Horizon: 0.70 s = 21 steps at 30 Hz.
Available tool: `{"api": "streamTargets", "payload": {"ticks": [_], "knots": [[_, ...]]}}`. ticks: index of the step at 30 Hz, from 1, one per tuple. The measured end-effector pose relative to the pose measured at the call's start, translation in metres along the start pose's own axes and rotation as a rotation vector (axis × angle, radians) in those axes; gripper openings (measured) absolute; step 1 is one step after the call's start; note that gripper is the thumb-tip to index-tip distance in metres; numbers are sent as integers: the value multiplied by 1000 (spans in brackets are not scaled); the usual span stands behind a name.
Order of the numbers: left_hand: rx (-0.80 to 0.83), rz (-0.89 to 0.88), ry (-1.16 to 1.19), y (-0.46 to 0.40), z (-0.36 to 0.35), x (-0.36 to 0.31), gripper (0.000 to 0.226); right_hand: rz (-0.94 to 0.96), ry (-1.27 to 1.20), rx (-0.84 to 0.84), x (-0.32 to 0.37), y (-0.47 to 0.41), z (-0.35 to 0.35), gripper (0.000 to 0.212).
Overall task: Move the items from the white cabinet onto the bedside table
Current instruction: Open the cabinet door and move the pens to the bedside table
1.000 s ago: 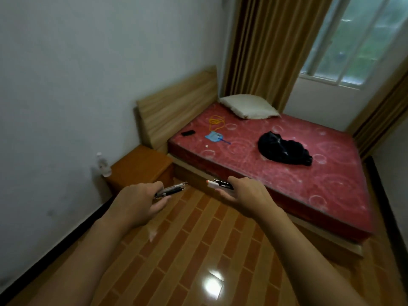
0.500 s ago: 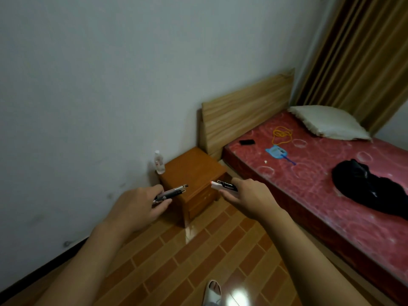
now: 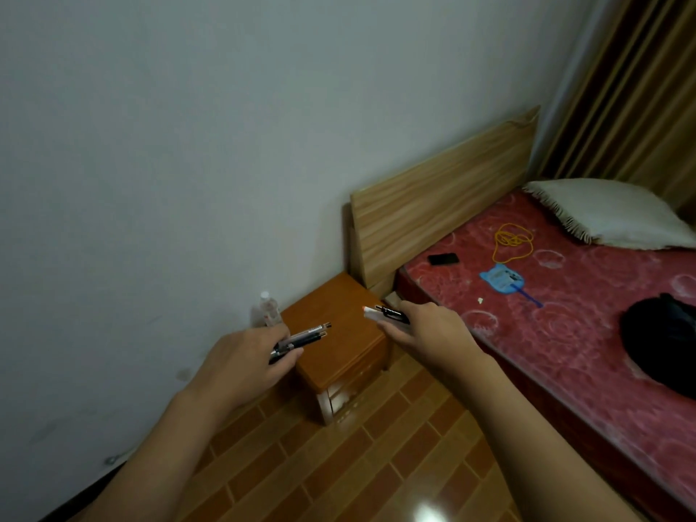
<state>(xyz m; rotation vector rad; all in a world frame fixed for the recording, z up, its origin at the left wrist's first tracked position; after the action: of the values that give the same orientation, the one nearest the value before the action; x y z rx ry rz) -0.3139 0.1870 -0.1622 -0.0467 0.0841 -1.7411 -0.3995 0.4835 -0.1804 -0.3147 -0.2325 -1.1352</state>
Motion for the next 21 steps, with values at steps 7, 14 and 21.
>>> {"api": "streamTargets", "payload": {"ticks": [7,14,21], "knots": [[7,-55,38,-81,-22,35,25,-43,-17,18,-23,-67,-19,61],[81,-150,97,-185,-68,87,26,-178,-28,62,-44,-148,-69,59],[185,-361,145,-294,-115,149,30,-378,-6,124,-35,-239,-109,64]]}}
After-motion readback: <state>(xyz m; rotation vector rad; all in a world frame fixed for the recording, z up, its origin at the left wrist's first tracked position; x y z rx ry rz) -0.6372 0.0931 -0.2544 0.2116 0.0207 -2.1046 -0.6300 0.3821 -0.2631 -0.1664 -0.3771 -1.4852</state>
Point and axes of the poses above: each hand's wrist, its own y-axis away from the middle knuckle, its own z-axis out of the back of the hand, x = y × z, the point moved 3 cm from there along -y, towards the middle knuckle, and after that the axes turned 9 degrees about -y, right-handed, at the moved point
